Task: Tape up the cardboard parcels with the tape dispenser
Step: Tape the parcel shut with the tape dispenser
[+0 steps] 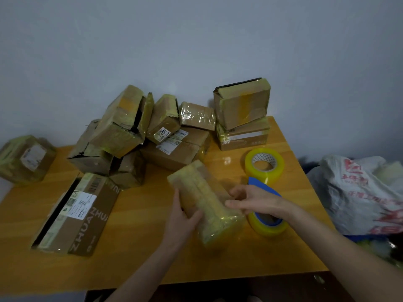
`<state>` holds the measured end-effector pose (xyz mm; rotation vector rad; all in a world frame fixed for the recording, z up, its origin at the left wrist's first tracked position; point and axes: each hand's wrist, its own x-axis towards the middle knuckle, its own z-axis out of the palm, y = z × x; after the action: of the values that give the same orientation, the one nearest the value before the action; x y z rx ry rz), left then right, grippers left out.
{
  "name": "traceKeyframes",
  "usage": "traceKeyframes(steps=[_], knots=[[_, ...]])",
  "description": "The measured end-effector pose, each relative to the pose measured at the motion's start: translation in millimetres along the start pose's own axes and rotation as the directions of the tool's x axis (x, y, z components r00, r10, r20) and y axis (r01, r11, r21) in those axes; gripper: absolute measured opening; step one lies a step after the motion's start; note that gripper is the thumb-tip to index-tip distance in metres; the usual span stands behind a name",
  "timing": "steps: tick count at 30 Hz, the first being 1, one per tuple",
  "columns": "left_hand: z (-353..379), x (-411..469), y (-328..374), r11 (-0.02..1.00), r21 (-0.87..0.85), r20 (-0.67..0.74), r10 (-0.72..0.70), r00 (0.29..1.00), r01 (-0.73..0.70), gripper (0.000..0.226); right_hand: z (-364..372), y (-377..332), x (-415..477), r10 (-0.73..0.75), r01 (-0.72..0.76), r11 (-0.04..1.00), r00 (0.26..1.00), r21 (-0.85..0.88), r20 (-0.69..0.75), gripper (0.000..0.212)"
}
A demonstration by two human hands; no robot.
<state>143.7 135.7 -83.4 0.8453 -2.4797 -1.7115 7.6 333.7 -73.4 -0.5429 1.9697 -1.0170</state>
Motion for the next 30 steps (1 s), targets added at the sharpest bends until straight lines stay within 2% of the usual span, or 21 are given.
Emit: traceKeyframes(steps=[2,4,6,9,13,16,18,20,22,24,27,30], knots=[[11,-5,4,0.998,0.044,0.068,0.052,0.996,-0.055,0.09,-5,1,-6,0.064,-0.064,0.998,0.998,-0.013,0.002,0.072],[20,-1,14,0.993,0.041,0.148,0.101,0.984,-0.108,0.083,-10,3,-12,0.115,-0.114,0.993,0.992,0.024,-0.06,0.067],[25,15,27,0.982,0.08,0.146,0.159,0.976,-0.172,0.073,-13,0,-12,0.127,-0.13,0.991,0.964,0.002,-0.232,0.061],[24,49,50,0.971,0.148,0.113,0.173,0.978,-0.188,0.065,-16,-16,6,0.058,-0.14,0.982,0.869,-0.131,-0.491,0.057],[21,85,58,0.97,0.226,0.208,0.043,0.977,-0.091,0.077,-12,-30,34,0.027,-0.111,0.986,0.846,-0.126,-0.532,0.059],[24,90,50,0.923,0.356,0.223,0.067,0.973,-0.145,0.084,-20,-17,33,0.048,-0.079,0.996,0.855,-0.038,-0.517,0.053],[27,84,47,0.853,0.442,0.174,0.222,0.959,-0.277,0.075,-33,2,23,0.111,-0.173,0.983,0.829,-0.062,-0.549,0.06],[32,77,48,0.675,0.584,0.232,0.393,0.89,-0.451,0.075,-47,28,12,0.232,-0.369,0.913,0.819,-0.172,-0.525,0.075],[38,72,49,0.45,0.702,0.401,0.391,0.828,-0.553,0.086,-49,50,4,0.394,-0.513,0.817,0.83,-0.262,-0.396,0.082],[38,71,48,0.301,0.755,0.488,0.334,0.806,-0.582,0.089,-40,68,3,0.462,-0.544,0.792,0.831,-0.276,-0.311,0.07],[30,75,48,0.279,0.768,0.5,0.302,0.812,-0.577,0.085,-31,78,5,0.416,-0.541,0.801,0.811,-0.255,-0.412,0.031],[25,78,48,0.278,0.769,0.513,0.267,0.815,-0.575,0.086,-34,72,7,0.42,-0.537,0.815,0.807,-0.219,-0.415,0.027]])
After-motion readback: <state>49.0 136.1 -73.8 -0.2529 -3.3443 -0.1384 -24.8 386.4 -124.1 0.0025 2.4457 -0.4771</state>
